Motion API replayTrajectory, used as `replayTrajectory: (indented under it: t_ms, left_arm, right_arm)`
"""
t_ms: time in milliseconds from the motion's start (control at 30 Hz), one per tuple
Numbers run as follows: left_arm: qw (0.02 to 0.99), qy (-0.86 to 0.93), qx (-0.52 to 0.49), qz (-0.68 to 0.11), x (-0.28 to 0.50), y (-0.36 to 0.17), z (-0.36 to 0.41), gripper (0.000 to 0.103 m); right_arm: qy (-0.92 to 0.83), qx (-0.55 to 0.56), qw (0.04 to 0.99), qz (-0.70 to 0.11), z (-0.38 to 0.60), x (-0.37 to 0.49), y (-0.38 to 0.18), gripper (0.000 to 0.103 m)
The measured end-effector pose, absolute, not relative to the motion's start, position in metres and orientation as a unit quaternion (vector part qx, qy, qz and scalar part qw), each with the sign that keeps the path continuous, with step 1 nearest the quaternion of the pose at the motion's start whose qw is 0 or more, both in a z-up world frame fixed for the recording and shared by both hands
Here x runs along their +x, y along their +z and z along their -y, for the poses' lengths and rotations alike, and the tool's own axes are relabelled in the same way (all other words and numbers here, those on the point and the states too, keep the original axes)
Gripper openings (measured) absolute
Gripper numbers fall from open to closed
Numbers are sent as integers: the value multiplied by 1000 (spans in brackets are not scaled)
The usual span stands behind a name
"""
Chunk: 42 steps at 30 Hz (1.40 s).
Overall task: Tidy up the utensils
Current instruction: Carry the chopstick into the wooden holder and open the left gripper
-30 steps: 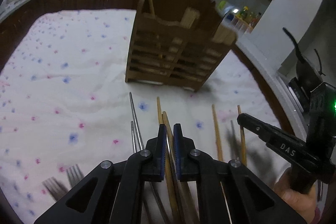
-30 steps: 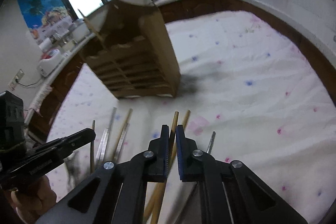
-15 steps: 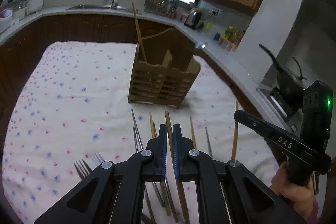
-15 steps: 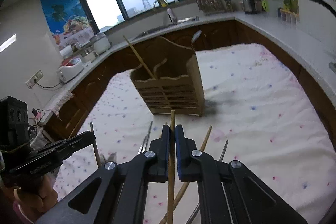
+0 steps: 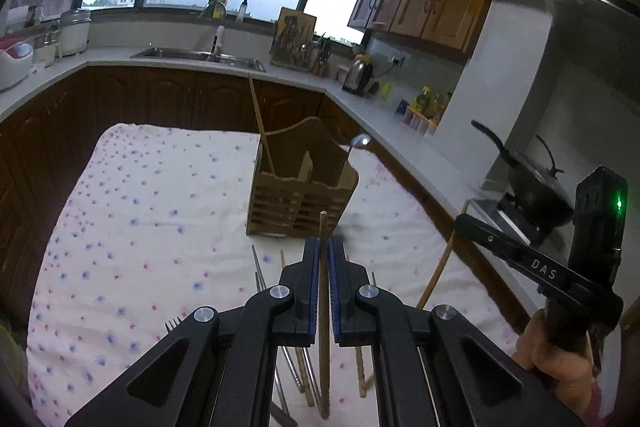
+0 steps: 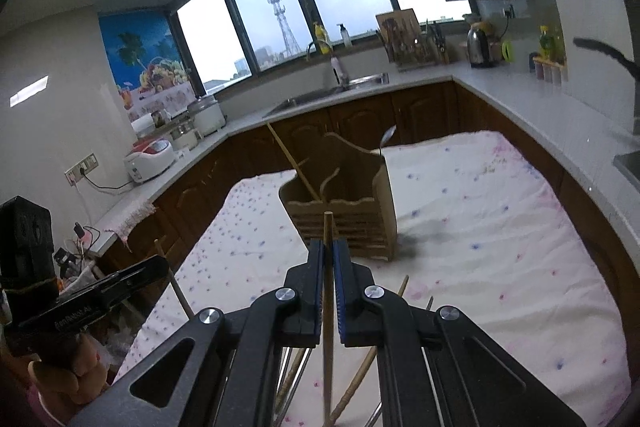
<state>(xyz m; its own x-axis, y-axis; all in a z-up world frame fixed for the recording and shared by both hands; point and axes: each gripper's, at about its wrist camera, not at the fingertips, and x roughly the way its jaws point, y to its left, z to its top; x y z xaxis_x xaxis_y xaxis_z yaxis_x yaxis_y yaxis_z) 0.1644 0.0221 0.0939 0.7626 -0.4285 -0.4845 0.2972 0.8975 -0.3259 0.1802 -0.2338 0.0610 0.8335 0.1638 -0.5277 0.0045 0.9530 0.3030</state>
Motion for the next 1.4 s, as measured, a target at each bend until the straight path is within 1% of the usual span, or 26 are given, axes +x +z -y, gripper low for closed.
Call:
replayTrajectory:
  t_ms: [467,767,1000,1167,1300,1400]
  left_arm:
    - [943,-184,-125,-249,171,111,-36,3]
    - [955,-170,-123,-209,193,132,-42,3]
    - [967,-153,-121,-165,229,155,-44,3]
    - [973,-136,-126,-134,265,161,-41,3]
    - [977,-126,-130,-113,297,156,-32,3]
    - [978,-118,-131,-111,318,143,-21,3]
  right_arm:
    - [32,151,955,-253,244,192,78,5]
    - [19,153,965,-213,260,216,102,5]
    - [3,151,975,-165,273,249,131,5]
    - [-12,153,979,-133,283,279,146,5]
    - [-25,148,981,-120,287,302,151,5]
    - [-27,147,981,-121,290,320,143,5]
